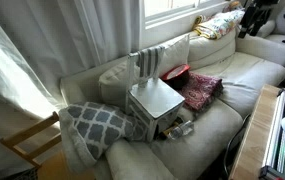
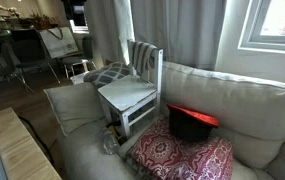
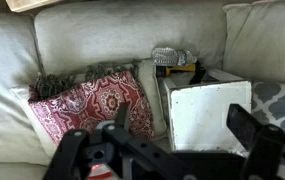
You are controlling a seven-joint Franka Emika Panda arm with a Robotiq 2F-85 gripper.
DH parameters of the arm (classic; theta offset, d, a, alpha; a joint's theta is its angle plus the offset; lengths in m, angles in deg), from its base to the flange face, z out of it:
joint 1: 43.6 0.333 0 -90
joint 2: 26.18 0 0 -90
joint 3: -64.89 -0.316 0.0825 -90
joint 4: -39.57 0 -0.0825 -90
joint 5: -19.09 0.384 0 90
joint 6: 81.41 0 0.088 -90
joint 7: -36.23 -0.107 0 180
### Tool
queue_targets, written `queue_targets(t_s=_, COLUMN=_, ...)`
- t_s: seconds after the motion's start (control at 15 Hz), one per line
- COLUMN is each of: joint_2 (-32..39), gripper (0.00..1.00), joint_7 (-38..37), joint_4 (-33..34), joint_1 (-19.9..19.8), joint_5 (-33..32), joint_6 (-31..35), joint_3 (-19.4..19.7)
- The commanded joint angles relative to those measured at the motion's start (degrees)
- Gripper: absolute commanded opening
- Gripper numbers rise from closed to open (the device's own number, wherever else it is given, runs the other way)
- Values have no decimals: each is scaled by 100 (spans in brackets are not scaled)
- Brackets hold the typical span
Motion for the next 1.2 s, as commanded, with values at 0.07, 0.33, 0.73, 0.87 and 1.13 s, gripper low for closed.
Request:
queue_targets(t_s=0.07, joint_2=15, gripper=100, joint_7=43, joint_4=8, joint_1=-76, joint_5=49, joint_6=-12, joint_3=-72)
queue_targets(t_s=0.33, joint_2=317, gripper=100, joint_7=-130, joint_4=102, joint_1=-35, joint_5=210, joint_6=88, joint_3=-71)
queue_targets(t_s=0.73, joint_2=2185, gripper=100, joint_7=-1505, joint_4=524, joint_1=65, joint_5=1197, joint_6=2133, joint_3=-327)
queue_targets(t_s=0.87, joint_2=2874, gripper=100, joint_7=-1792, joint_4=762, joint_1=114, joint_5=1376, joint_6=2865, joint_3=-453)
queue_targets(t_s=1.13, joint_2=4257, gripper=100, joint_7=-2123, joint_4=1556, joint_1=180, joint_5=1726, joint_6=3632, joint_3=-522)
